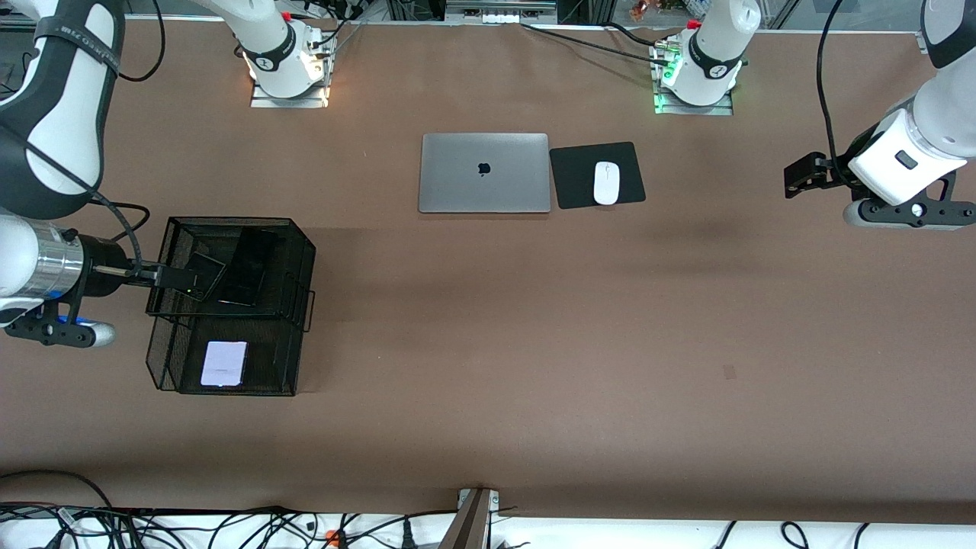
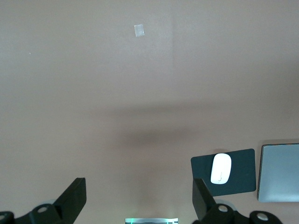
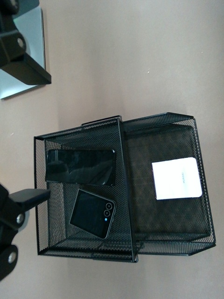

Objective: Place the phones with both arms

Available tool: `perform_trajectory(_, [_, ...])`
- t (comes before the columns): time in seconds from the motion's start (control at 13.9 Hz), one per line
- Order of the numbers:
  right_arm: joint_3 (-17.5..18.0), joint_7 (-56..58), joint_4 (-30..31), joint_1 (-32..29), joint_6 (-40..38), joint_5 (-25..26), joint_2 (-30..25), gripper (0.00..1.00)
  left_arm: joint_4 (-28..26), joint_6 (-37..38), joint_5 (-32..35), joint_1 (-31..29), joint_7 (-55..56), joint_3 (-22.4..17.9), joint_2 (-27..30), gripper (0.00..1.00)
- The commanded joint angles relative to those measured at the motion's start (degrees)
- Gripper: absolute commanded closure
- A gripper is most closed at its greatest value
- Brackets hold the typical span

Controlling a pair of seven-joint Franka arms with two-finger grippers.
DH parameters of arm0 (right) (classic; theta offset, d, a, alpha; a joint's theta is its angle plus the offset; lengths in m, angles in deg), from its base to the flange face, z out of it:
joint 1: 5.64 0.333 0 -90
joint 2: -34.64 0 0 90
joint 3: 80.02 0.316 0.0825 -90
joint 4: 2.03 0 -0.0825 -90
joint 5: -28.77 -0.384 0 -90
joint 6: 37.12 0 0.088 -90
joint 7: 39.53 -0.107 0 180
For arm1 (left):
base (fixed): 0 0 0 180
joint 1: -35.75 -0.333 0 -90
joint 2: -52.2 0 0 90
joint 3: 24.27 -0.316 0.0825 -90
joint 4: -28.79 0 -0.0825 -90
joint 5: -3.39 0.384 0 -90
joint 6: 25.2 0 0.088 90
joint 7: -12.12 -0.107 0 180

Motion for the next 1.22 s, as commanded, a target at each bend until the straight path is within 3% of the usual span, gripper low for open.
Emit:
perform_trajectory(0.0, [15.72,-2.77,0.51,-7.75,2.34,10.97,-4.36,0.01,1.33,1.34,-1.54,-0.4,-0.56,-0.09,-0.04,0.0])
perform_trajectory(0.14, [31.9,-5.31,3.91,-17.42,6.29,20.39,-7.44,0.02,1.33,1.25,-1.54,-0.4,-0.56,-0.09,-0.13,0.0])
perform_trajectory(0.22, [35.11,-5.32,7.42,-20.07,8.92,21.56,-9.37,0.02,1.33,1.25,-1.54,-0.4,-0.56,-0.09,-0.13,0.0])
perform_trajectory(0.36, [35.66,-5.32,18.73,-22.02,16.99,21.83,-15.16,0.02,1.33,1.25,-1.63,-0.4,-0.56,-0.09,-0.13,0.0])
perform_trajectory(0.5, [39.6,-4.97,27.46,-25.27,23.6,22.71,-20.18,0.01,1.33,1.25,-1.63,-0.4,-0.56,-0.17,-0.13,0.0])
perform_trajectory(0.65, [41.72,-5.23,27.4,-26.69,23.54,26.12,-19.85,0.01,1.33,1.25,-1.63,-0.4,-0.56,-0.17,-0.13,0.0])
perform_trajectory(1.15, [41.64,-9.45,26.7,-26.25,23.45,25.61,-18.27,0.0,1.33,1.25,-1.63,-0.4,-0.48,-0.17,-0.13,0.0])
